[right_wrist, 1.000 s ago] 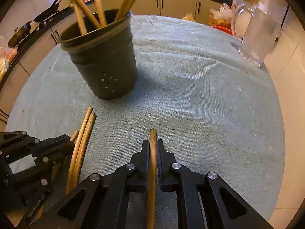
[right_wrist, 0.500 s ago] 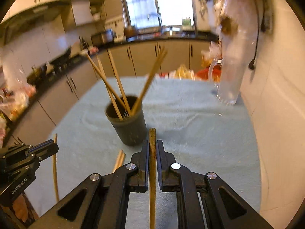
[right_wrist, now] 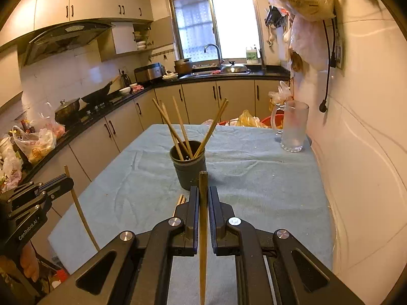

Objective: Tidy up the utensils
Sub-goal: 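Lift both held chopsticks and carry them above the black holder cup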

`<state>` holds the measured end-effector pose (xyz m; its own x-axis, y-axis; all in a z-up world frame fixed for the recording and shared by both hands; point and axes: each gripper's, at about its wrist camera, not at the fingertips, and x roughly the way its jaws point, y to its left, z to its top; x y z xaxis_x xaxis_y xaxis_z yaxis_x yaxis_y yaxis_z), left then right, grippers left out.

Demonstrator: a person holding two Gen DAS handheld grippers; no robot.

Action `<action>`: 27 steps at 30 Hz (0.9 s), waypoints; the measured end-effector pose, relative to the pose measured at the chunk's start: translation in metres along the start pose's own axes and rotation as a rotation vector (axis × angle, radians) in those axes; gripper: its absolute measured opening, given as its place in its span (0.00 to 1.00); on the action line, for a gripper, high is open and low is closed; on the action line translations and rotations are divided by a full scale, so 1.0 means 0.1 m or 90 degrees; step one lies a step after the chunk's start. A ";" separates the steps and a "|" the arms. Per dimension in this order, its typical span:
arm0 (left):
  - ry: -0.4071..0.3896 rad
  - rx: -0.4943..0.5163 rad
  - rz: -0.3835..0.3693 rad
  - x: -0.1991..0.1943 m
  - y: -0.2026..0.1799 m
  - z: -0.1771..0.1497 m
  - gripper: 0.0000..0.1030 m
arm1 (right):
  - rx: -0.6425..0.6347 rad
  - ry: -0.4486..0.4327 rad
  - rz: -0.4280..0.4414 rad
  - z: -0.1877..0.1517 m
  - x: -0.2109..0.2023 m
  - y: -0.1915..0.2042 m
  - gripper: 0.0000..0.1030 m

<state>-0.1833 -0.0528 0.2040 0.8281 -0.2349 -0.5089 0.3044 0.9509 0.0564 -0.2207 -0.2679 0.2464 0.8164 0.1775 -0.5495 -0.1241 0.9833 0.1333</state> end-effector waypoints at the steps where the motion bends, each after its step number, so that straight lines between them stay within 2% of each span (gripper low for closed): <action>1: -0.003 0.001 -0.003 -0.04 0.00 -0.01 0.05 | 0.000 -0.003 0.001 -0.01 -0.03 0.01 0.07; 14: -0.023 -0.029 -0.041 -0.28 0.11 0.00 0.05 | 0.008 -0.032 0.012 0.01 -0.18 0.08 0.07; 20: -0.030 -0.043 -0.053 -0.26 0.20 0.14 0.05 | 0.025 -0.044 0.015 0.10 -0.11 0.03 0.07; 27: -0.021 -0.055 -0.071 -0.04 0.28 0.47 0.05 | 0.050 -0.063 0.018 0.35 0.06 -0.06 0.08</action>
<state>-0.1562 -0.0350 0.2483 0.8068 -0.3452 -0.4794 0.3553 0.9319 -0.0732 -0.1958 -0.2737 0.2712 0.8657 0.1957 -0.4607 -0.1059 0.9712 0.2135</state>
